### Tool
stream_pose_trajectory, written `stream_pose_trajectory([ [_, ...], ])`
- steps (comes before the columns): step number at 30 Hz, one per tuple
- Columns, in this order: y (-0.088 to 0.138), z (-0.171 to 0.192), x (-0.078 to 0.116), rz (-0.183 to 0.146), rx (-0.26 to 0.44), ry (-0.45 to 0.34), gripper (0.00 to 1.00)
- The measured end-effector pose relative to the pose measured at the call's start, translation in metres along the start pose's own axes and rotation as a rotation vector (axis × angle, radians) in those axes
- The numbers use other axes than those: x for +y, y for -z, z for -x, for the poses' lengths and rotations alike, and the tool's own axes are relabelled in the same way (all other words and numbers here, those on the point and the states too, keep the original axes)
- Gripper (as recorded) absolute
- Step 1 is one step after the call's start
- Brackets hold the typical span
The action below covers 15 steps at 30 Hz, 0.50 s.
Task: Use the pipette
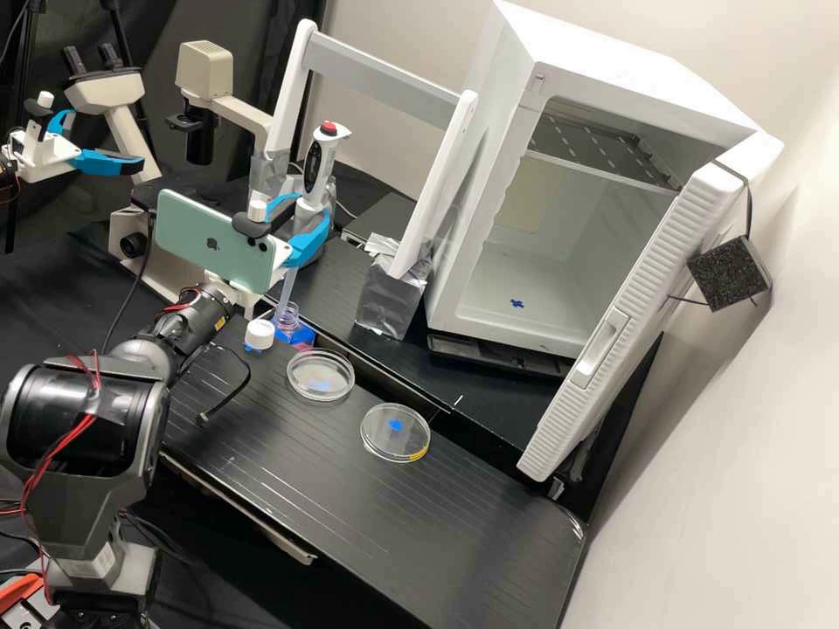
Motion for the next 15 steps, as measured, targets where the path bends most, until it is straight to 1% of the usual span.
stream_pose_trajectory([
  [6,-0.008,0.007,-0.007,0.025,-0.028,0.028,0.0],
  [9,-0.012,0.011,-0.013,0.034,-0.042,0.053,0.0],
  [15,-0.018,0.014,-0.024,0.042,-0.071,0.094,0.0],
])
